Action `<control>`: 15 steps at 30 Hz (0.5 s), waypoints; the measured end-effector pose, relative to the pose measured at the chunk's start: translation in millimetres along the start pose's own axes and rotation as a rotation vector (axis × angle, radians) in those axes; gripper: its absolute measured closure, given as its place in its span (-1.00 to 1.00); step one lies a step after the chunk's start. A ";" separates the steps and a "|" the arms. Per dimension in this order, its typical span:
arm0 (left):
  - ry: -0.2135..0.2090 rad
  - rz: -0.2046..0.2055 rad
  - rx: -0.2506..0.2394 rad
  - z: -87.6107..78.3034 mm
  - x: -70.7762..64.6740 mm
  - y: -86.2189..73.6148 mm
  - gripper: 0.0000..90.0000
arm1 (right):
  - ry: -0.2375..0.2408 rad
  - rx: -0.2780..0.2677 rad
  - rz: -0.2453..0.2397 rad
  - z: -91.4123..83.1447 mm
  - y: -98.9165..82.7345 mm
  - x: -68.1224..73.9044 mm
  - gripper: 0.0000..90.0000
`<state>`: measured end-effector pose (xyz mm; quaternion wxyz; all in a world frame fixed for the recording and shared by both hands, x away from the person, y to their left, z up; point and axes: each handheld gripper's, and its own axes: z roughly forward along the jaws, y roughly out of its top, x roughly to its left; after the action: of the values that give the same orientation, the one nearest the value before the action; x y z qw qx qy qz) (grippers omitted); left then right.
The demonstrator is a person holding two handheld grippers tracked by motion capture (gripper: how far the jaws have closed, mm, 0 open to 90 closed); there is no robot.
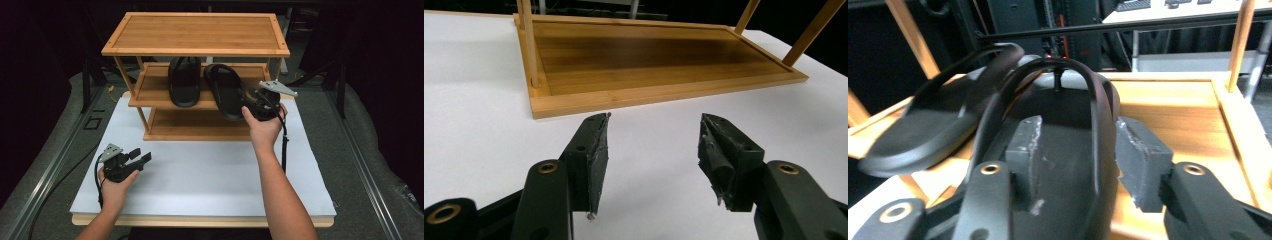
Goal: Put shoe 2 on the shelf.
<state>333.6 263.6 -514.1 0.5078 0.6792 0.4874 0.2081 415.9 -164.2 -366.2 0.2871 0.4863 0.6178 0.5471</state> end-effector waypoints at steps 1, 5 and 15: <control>-0.002 -0.003 -0.003 1.0 -0.9 0.8 0.01 | 0.008 -0.013 0.003 -4.6 -1.5 -0.9 0.14; -0.004 -0.019 -0.013 5.8 -6.0 8.3 -0.04 | 0.018 0.001 -0.015 -24.6 -7.7 -2.5 0.12; -0.027 0.047 -0.043 16.6 -18.9 55.8 -0.05 | 0.052 0.037 -0.058 -39.6 -27.0 2.1 0.06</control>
<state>363.4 238.6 -466.9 0.5239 0.6819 0.4600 0.2214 372.3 -176.1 -382.2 0.2776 0.4591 0.6490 0.5394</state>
